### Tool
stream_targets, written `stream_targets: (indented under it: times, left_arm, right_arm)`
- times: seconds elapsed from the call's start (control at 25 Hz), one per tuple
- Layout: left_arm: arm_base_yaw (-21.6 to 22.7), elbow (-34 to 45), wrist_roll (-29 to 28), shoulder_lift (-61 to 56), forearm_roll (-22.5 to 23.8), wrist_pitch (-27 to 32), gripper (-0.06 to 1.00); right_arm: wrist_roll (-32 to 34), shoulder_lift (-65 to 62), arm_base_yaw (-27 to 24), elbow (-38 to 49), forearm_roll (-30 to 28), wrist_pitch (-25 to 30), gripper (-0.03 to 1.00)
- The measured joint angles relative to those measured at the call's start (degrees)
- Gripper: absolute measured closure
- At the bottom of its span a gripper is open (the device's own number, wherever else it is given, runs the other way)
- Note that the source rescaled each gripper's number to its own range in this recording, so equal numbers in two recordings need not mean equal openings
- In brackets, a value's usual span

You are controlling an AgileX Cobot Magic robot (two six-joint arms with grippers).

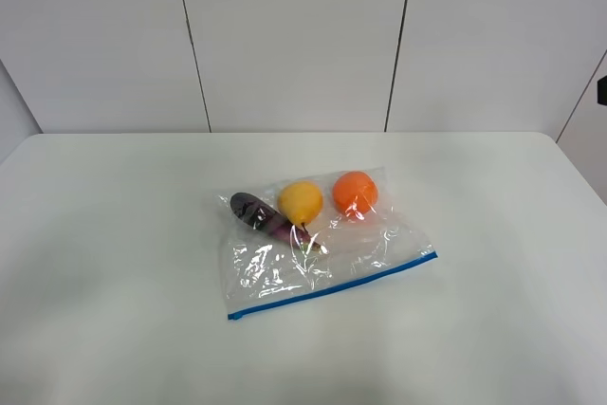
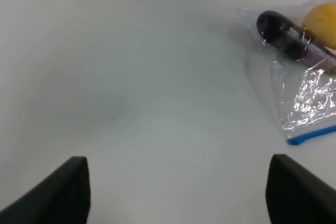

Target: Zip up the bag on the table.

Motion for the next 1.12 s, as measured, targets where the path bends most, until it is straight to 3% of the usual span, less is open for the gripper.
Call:
stream_targets:
  times: [0.72, 1.12]
  left_arm:
    - [0.0, 0.0, 0.0, 0.0, 0.0, 0.0, -0.05]
    - [0.0, 0.0, 0.0, 0.0, 0.0, 0.0, -0.05]
  right_arm:
    - [3.1, -19.0, 0.0, 0.0, 0.0, 16.7, -0.02]
    - [5.3, -21.6, 0.0, 0.9, 0.4, 22.4, -0.02]
